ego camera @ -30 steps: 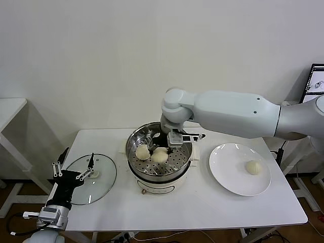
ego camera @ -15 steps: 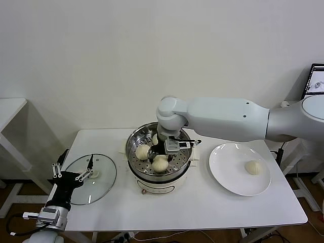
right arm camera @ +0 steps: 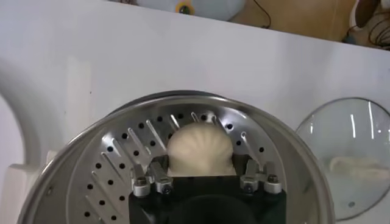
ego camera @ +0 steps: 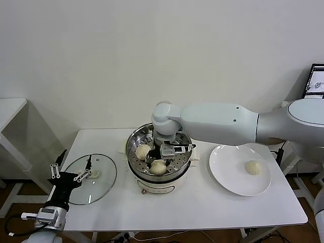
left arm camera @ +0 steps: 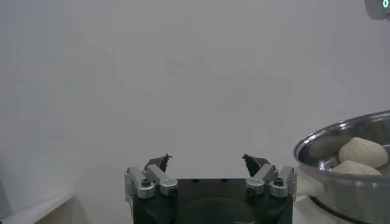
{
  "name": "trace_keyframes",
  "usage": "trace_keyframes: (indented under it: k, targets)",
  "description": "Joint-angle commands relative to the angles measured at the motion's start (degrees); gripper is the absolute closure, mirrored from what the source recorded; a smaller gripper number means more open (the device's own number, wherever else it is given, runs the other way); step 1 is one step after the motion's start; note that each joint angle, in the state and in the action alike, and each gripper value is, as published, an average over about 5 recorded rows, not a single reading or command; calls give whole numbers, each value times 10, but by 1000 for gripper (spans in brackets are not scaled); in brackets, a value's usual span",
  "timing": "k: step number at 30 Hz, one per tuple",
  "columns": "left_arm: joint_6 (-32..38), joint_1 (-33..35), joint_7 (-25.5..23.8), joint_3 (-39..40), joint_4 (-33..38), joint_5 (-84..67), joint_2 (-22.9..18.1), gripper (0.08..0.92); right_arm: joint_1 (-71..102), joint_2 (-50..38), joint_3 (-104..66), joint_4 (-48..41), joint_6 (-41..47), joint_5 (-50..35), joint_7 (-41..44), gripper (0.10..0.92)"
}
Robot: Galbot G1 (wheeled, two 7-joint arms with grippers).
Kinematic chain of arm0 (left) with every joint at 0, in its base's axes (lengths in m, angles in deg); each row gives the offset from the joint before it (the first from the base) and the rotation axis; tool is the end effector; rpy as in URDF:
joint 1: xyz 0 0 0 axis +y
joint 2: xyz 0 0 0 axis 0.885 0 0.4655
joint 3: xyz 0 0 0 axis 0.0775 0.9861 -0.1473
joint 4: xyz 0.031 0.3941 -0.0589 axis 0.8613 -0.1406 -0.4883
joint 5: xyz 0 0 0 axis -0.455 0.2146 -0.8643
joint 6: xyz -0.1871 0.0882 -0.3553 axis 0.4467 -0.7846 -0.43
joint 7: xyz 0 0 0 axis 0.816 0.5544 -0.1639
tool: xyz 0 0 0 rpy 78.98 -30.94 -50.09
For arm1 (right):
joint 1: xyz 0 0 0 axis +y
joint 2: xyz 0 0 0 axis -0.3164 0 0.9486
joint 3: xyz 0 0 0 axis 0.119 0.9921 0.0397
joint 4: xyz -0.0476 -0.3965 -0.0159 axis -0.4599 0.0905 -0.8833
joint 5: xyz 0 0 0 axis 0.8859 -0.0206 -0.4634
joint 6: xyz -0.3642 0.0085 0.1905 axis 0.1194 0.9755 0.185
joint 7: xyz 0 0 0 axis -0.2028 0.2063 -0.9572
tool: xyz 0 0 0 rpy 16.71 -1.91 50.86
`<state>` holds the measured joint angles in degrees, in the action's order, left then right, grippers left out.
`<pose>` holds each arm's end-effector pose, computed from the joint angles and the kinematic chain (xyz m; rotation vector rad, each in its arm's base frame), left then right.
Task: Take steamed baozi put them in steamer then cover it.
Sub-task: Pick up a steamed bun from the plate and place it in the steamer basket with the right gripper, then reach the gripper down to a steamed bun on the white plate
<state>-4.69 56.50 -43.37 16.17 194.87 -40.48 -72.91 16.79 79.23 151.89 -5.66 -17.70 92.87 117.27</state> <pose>0.2127 0.1190 -0.3043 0.0130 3.0220 0.5314 0.5669 0.2225 -0.1094 -2.0492 0.0021 -2.1351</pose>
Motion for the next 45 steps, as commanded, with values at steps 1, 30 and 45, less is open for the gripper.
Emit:
trace_keyframes:
  k: [1, 30, 45]
  targets:
    - [-1, -1, 0, 0, 0, 0, -1, 177, 4, 3, -3, -5, 1, -4, 4, 226]
    - [-4, 12, 8, 25, 33, 12, -4, 177, -3, -425, -150, -13, 367, -142, 177, 203]
    - [-2, 18, 14, 38, 36, 26, -8, 177, 376, -413, -514, -144, 353, 83, 167, 203]
